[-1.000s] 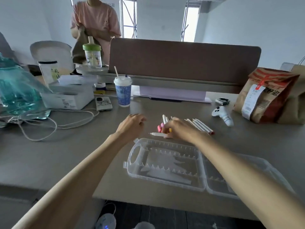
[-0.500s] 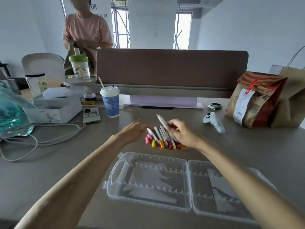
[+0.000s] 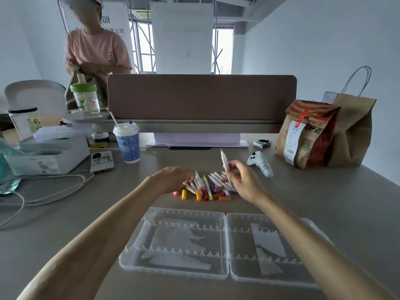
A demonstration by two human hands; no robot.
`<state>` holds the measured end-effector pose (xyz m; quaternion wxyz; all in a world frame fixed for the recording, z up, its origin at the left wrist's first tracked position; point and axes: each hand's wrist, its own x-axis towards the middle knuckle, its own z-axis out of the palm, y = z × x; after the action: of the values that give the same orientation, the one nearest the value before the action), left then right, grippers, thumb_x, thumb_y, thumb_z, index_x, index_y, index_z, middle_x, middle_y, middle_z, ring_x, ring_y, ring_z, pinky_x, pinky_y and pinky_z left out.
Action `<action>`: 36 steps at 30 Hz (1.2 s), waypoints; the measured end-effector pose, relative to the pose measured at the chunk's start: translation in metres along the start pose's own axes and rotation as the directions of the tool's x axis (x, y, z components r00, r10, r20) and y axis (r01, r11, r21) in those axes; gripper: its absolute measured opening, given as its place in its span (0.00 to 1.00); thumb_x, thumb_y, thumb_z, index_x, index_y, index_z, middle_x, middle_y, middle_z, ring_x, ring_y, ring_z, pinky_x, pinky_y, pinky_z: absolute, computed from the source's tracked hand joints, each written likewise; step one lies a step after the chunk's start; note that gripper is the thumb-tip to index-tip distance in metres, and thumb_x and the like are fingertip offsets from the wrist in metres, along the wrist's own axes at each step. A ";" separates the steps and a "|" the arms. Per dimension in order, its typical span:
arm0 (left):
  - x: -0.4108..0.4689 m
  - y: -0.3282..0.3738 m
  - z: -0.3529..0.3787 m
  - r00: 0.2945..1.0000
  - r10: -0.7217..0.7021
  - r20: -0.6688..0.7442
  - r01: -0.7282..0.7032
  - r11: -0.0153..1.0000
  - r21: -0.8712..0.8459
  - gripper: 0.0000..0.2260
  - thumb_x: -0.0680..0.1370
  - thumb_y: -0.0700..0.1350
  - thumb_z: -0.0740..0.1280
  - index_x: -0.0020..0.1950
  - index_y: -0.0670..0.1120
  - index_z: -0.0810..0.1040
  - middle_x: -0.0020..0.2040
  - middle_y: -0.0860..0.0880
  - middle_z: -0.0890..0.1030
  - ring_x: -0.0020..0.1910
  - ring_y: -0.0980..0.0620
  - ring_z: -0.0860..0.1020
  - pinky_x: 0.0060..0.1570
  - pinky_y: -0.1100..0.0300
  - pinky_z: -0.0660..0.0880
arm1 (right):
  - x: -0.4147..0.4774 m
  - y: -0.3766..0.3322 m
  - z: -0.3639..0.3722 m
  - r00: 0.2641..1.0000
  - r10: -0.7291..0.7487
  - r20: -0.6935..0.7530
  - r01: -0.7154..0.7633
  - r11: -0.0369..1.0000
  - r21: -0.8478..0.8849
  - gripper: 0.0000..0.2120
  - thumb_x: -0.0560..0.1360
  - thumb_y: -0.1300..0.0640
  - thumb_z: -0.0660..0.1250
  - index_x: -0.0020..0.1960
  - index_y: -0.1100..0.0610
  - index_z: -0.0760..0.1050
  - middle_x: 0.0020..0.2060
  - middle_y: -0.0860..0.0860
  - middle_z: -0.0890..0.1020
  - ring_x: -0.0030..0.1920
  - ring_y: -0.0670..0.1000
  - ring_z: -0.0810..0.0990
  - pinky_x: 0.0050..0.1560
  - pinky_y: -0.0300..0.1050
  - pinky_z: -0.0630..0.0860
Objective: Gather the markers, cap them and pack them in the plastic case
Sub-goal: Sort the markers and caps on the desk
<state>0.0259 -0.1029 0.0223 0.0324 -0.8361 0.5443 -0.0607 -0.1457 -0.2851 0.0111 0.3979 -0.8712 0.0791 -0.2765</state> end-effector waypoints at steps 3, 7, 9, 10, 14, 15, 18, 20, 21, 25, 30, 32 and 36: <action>-0.005 -0.004 -0.003 0.998 0.045 -0.040 -0.048 0.996 -0.075 0.17 0.80 0.45 0.64 0.68 0.46 0.72 0.65 0.50 0.74 0.61 0.51 0.73 0.58 0.61 0.68 | 0.000 -0.001 0.000 1.000 0.012 -0.004 -0.012 1.000 -0.003 0.07 0.82 0.56 0.61 0.58 0.56 0.73 0.49 0.46 0.81 0.48 0.41 0.82 0.44 0.34 0.78; -0.014 -0.011 -0.004 0.941 -0.145 -0.307 0.003 0.908 -0.419 0.08 0.80 0.42 0.63 0.57 0.41 0.77 0.50 0.48 0.74 0.48 0.48 0.75 0.47 0.57 0.70 | 0.008 -0.007 0.007 0.999 0.040 0.001 -0.039 0.997 -0.066 0.09 0.83 0.54 0.58 0.59 0.58 0.70 0.44 0.46 0.80 0.40 0.44 0.81 0.40 0.37 0.78; -0.018 -0.005 -0.007 0.873 -0.391 -0.292 0.104 0.734 -0.672 0.05 0.80 0.40 0.62 0.53 0.41 0.76 0.45 0.48 0.75 0.41 0.50 0.75 0.40 0.58 0.70 | 0.017 -0.011 0.017 0.992 0.119 0.052 -0.112 0.985 -0.131 0.07 0.84 0.55 0.55 0.57 0.57 0.66 0.40 0.51 0.77 0.34 0.51 0.77 0.33 0.44 0.77; -0.020 0.000 -0.008 0.847 -0.490 -0.208 0.130 0.569 -0.812 0.04 0.80 0.39 0.60 0.52 0.42 0.73 0.42 0.47 0.76 0.38 0.50 0.75 0.35 0.58 0.70 | 0.022 -0.013 0.023 0.983 0.169 0.070 -0.156 0.975 -0.157 0.05 0.83 0.57 0.55 0.57 0.58 0.65 0.39 0.52 0.74 0.31 0.51 0.74 0.29 0.44 0.74; -0.029 0.011 -0.002 0.764 -0.634 0.121 0.147 -0.012 -0.989 0.05 0.79 0.39 0.56 0.44 0.43 0.68 0.32 0.46 0.70 0.27 0.52 0.68 0.22 0.61 0.64 | 0.046 -0.021 0.051 0.962 0.261 0.073 -0.235 0.936 -0.261 0.07 0.79 0.56 0.63 0.54 0.58 0.69 0.42 0.54 0.75 0.36 0.53 0.76 0.36 0.51 0.75; -0.031 0.012 0.000 0.761 -0.628 0.162 0.161 -0.058 -0.985 0.05 0.79 0.39 0.56 0.43 0.43 0.67 0.32 0.46 0.69 0.25 0.52 0.66 0.22 0.61 0.62 | 0.051 -0.024 0.058 0.956 0.278 0.090 -0.237 0.918 -0.318 0.08 0.79 0.53 0.65 0.51 0.58 0.71 0.41 0.54 0.76 0.35 0.52 0.76 0.35 0.49 0.74; -0.040 0.012 0.003 0.765 -0.616 0.190 0.168 -0.095 -0.981 0.04 0.77 0.39 0.57 0.42 0.44 0.66 0.29 0.47 0.69 0.24 0.51 0.65 0.23 0.62 0.60 | 0.062 -0.028 0.074 0.930 0.336 0.150 -0.223 0.838 -0.497 0.12 0.78 0.51 0.66 0.41 0.58 0.73 0.34 0.51 0.76 0.31 0.48 0.74 0.30 0.40 0.70; -0.043 0.009 0.003 0.760 -0.623 0.184 0.160 -0.094 -0.983 0.04 0.77 0.40 0.58 0.42 0.44 0.65 0.28 0.47 0.68 0.23 0.51 0.65 0.24 0.62 0.59 | 0.067 -0.027 0.082 0.917 0.371 0.147 -0.212 0.764 -0.609 0.10 0.77 0.51 0.65 0.41 0.56 0.74 0.35 0.52 0.78 0.34 0.50 0.77 0.35 0.43 0.73; -0.044 0.008 0.002 0.761 -0.622 0.185 0.157 -0.100 -0.983 0.05 0.78 0.41 0.58 0.43 0.45 0.64 0.28 0.47 0.67 0.23 0.51 0.64 0.24 0.62 0.59 | 0.069 -0.028 0.084 0.908 0.392 0.147 -0.216 0.739 -0.638 0.09 0.76 0.52 0.65 0.41 0.56 0.74 0.35 0.52 0.79 0.35 0.51 0.78 0.36 0.43 0.73; -0.041 0.004 -0.002 0.744 -0.642 0.185 0.250 0.010 -0.968 0.06 0.79 0.44 0.59 0.42 0.45 0.65 0.30 0.48 0.67 0.23 0.53 0.61 0.21 0.66 0.57 | 0.076 -0.035 0.086 0.840 0.506 0.198 -0.290 0.726 -0.623 0.09 0.77 0.55 0.60 0.48 0.59 0.76 0.36 0.53 0.80 0.31 0.52 0.75 0.28 0.41 0.73; -0.029 -0.001 -0.001 0.684 -0.714 0.154 0.404 0.194 -0.894 0.09 0.79 0.47 0.58 0.44 0.43 0.73 0.34 0.48 0.73 0.27 0.52 0.68 0.22 0.66 0.62 | 0.079 -0.039 0.083 0.842 0.502 0.198 -0.304 0.744 -0.595 0.10 0.79 0.51 0.61 0.49 0.59 0.72 0.35 0.52 0.75 0.33 0.51 0.74 0.31 0.45 0.73; -0.027 -0.002 -0.001 0.674 -0.718 0.176 0.456 0.217 -0.863 0.07 0.78 0.46 0.59 0.46 0.43 0.73 0.34 0.48 0.72 0.27 0.51 0.68 0.23 0.64 0.63 | 0.080 -0.036 0.079 0.846 0.497 0.195 -0.333 0.776 -0.535 0.11 0.79 0.49 0.59 0.50 0.58 0.69 0.36 0.52 0.75 0.32 0.50 0.74 0.28 0.42 0.71; -0.016 -0.001 -0.002 0.682 -0.698 0.219 0.503 0.231 -0.833 0.08 0.77 0.45 0.62 0.50 0.41 0.74 0.36 0.47 0.73 0.27 0.52 0.69 0.23 0.64 0.63 | 0.076 -0.032 0.062 0.893 0.421 0.161 -0.364 0.884 -0.292 0.10 0.79 0.50 0.57 0.46 0.57 0.68 0.36 0.51 0.72 0.35 0.50 0.72 0.37 0.45 0.69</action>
<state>0.0203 -0.0875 0.0235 -0.4586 -0.8702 0.1338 0.1208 -0.0512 -0.2508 0.0338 0.3370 -0.9055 0.2452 -0.0794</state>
